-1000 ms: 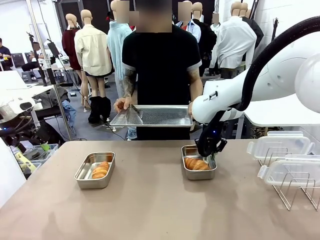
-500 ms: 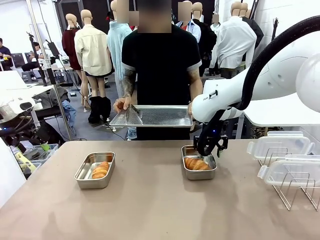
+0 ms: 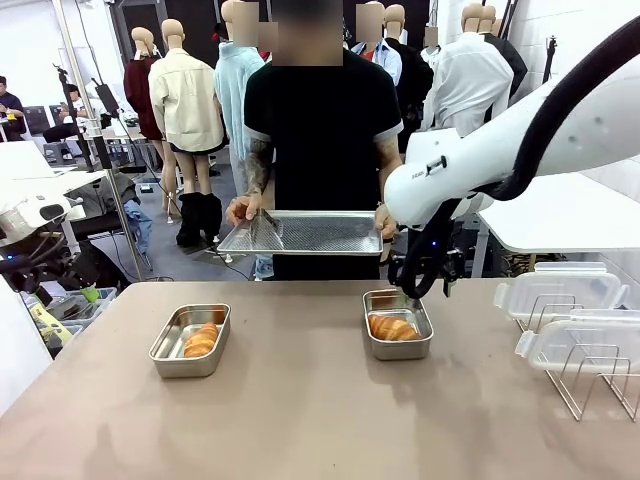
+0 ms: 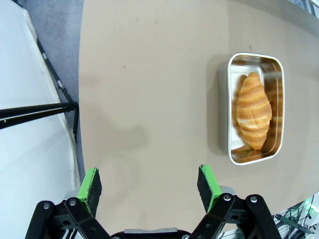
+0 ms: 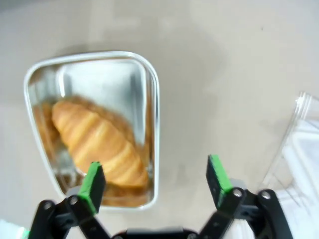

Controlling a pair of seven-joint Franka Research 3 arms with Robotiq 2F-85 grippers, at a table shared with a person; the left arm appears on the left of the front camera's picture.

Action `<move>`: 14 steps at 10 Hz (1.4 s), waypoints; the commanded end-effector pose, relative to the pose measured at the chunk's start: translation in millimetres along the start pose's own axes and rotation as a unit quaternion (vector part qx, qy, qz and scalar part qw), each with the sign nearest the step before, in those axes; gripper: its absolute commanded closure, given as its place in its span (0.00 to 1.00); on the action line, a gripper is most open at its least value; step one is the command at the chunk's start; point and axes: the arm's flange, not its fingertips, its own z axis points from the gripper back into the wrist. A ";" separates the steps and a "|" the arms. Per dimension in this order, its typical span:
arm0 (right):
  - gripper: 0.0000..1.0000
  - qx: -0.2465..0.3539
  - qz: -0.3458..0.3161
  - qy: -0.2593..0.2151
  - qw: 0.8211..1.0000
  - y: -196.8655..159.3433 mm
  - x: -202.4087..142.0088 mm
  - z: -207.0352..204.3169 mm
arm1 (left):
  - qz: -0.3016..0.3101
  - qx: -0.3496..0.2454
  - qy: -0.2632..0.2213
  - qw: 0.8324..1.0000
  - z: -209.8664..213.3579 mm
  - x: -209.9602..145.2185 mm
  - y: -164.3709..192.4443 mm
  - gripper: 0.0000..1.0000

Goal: Place the bread in airtight containers.
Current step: Pick up one Airtight Container lid and hand it to the human.

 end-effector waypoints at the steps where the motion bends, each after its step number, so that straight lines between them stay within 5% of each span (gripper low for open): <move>1: 0.00 -0.011 0.037 -0.016 0.999 -20.2 -36.4 28.6 | 0.006 0.007 -0.001 1.000 0.8 -3.4 0.2 0.00; 3: 0.00 -0.003 0.067 -0.043 0.997 -43.8 -77.7 72.5 | 0.006 0.007 -0.001 1.000 0.8 -3.4 0.2 0.00; 4: 0.00 0.004 0.133 -0.040 0.990 -62.3 -107.7 103.5 | 0.006 0.007 -0.001 1.000 0.8 -3.4 0.2 0.00; 6: 0.00 0.014 0.188 -0.015 0.982 -87.9 -131.9 134.1 | 0.006 0.007 -0.001 1.000 0.8 -3.4 0.2 0.00; 8: 0.00 0.050 0.211 -0.042 0.975 -113.8 -157.8 158.6 | 0.006 0.007 -0.001 1.000 0.8 -3.4 0.2 0.00; 10: 0.00 0.074 0.224 -0.072 0.969 -136.4 -170.9 171.1 | 0.006 0.007 -0.001 1.000 0.8 -3.4 0.2 0.00; 14: 0.00 0.042 0.212 -0.049 0.975 -117.1 -159.6 173.2 | 0.006 0.007 -0.001 1.000 0.8 -3.4 0.2 0.00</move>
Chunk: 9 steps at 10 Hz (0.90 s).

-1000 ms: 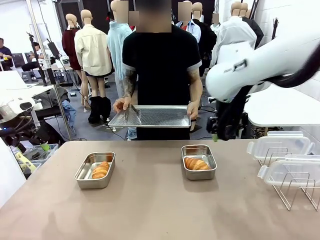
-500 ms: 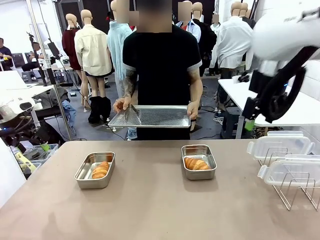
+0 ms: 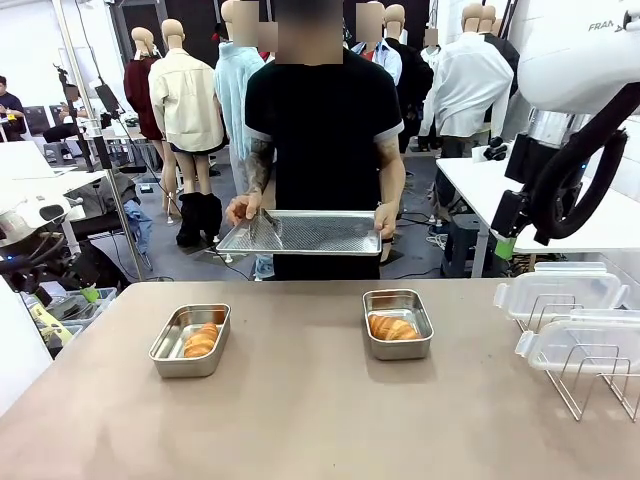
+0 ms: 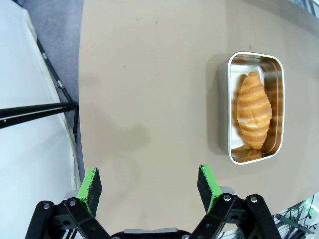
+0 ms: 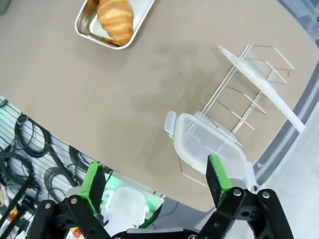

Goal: Place the bread in airtight containers.
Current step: Pick up one Airtight Container lid and hand it to the human.

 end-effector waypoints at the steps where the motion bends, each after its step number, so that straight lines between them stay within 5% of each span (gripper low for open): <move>1: 0.00 -0.008 -0.010 0.003 1.000 -0.3 3.2 0.4 | 0.006 0.007 -0.001 1.000 0.6 -2.4 0.4 0.00; 9: 0.00 -0.008 -0.010 0.003 1.000 -0.3 3.2 0.4 | 0.006 0.007 -0.001 1.000 0.6 -2.4 0.4 0.00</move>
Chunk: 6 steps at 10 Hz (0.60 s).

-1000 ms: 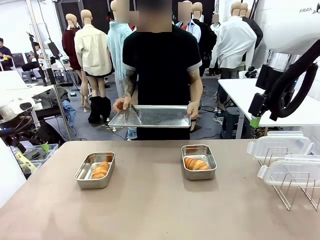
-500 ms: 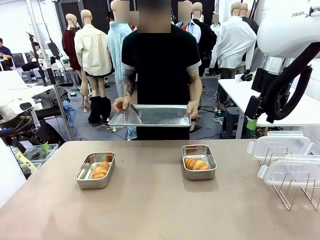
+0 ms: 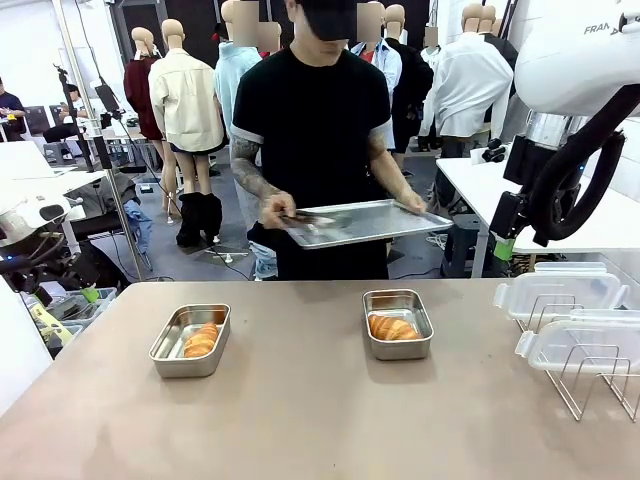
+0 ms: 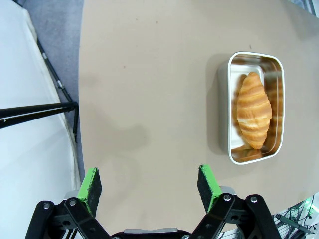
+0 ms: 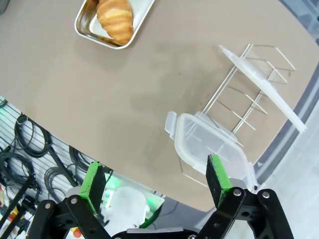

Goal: Place the bread in airtight containers.
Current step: Pick up one Airtight Container lid and hand it to the human.

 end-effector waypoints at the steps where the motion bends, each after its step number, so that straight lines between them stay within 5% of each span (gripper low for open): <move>1: 0.00 -0.008 -0.008 0.001 1.000 0.1 2.5 1.4 | 0.006 0.007 -0.001 1.000 0.7 -2.4 0.4 0.00; 6: 0.00 -0.008 -0.008 0.001 1.000 0.1 2.5 1.4 | 0.006 0.007 -0.001 1.000 0.7 -2.4 0.4 0.00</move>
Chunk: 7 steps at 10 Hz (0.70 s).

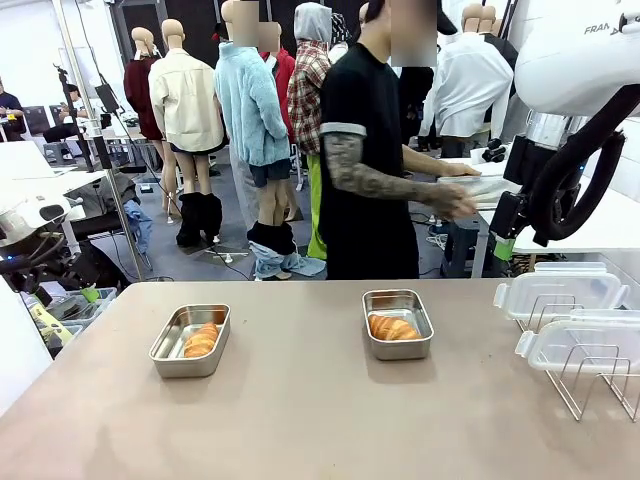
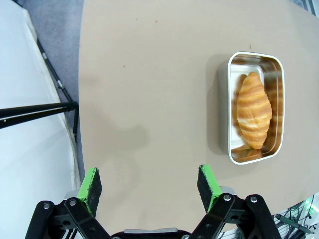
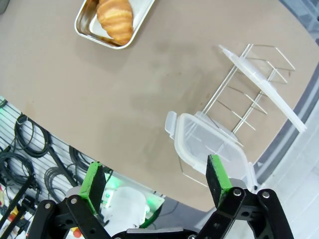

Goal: Place the bread in airtight containers.
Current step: Pick up one Airtight Container lid and hand it to the human.

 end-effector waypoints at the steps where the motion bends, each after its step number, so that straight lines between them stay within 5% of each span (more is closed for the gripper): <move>1: 0.00 -0.008 -0.008 0.001 1.000 0.1 2.5 1.3 | 0.006 0.007 -0.001 1.000 0.7 -2.4 0.4 0.00; 7: 0.00 -0.008 -0.008 0.001 1.000 0.1 2.5 1.3 | 0.006 0.007 -0.001 1.000 0.7 -2.4 0.4 0.00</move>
